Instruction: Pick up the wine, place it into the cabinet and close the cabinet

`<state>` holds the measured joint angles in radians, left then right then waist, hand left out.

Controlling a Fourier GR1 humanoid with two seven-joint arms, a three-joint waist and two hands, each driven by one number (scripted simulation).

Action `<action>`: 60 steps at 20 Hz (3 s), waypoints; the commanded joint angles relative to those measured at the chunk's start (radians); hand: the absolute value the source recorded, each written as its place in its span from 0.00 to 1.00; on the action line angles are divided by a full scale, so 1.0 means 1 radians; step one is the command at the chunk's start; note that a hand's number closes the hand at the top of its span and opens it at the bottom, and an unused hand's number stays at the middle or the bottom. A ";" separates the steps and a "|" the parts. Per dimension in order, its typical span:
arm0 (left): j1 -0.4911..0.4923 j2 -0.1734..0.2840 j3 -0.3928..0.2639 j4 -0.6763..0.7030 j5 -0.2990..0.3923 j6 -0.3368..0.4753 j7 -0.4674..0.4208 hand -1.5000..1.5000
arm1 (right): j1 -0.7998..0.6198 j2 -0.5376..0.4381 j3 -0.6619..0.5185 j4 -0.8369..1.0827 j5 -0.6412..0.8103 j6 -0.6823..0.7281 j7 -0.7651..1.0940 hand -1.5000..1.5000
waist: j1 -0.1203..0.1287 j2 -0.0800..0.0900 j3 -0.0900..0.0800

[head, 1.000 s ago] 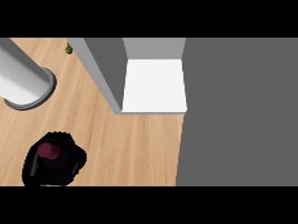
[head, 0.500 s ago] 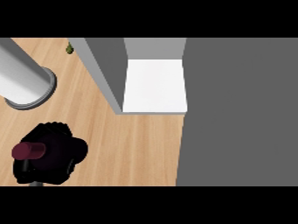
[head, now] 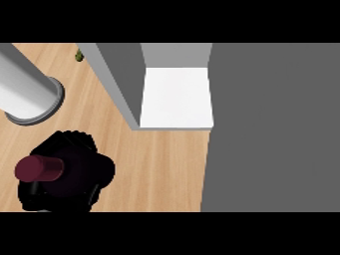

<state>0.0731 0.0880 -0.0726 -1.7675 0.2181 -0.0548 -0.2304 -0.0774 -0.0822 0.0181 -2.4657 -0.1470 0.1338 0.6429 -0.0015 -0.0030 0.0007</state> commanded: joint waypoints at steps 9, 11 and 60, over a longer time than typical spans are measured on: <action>-0.223 -0.087 -0.269 -0.074 -0.079 0.256 0.230 1.00 | 0.003 0.036 0.007 0.010 -0.031 0.009 -0.033 0.00 | -0.006 0.003 0.000; -0.262 -0.087 -0.354 -0.091 -0.090 0.383 0.263 1.00 | 0.002 0.021 -0.016 -0.047 -0.075 0.011 -0.002 0.00 | -0.010 0.002 0.000; -0.566 -0.086 -0.447 0.486 0.039 0.766 -0.046 1.00 | 0.061 0.020 -0.022 -0.139 -0.081 0.019 0.041 0.00 | -0.007 0.000 -0.001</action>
<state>-0.5347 0.0037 -0.5212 -1.2685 0.2905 0.7124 -0.2668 -0.1019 -0.0821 -0.0175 -2.4379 -0.1698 0.1596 0.6465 -0.0127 -0.0010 -0.0001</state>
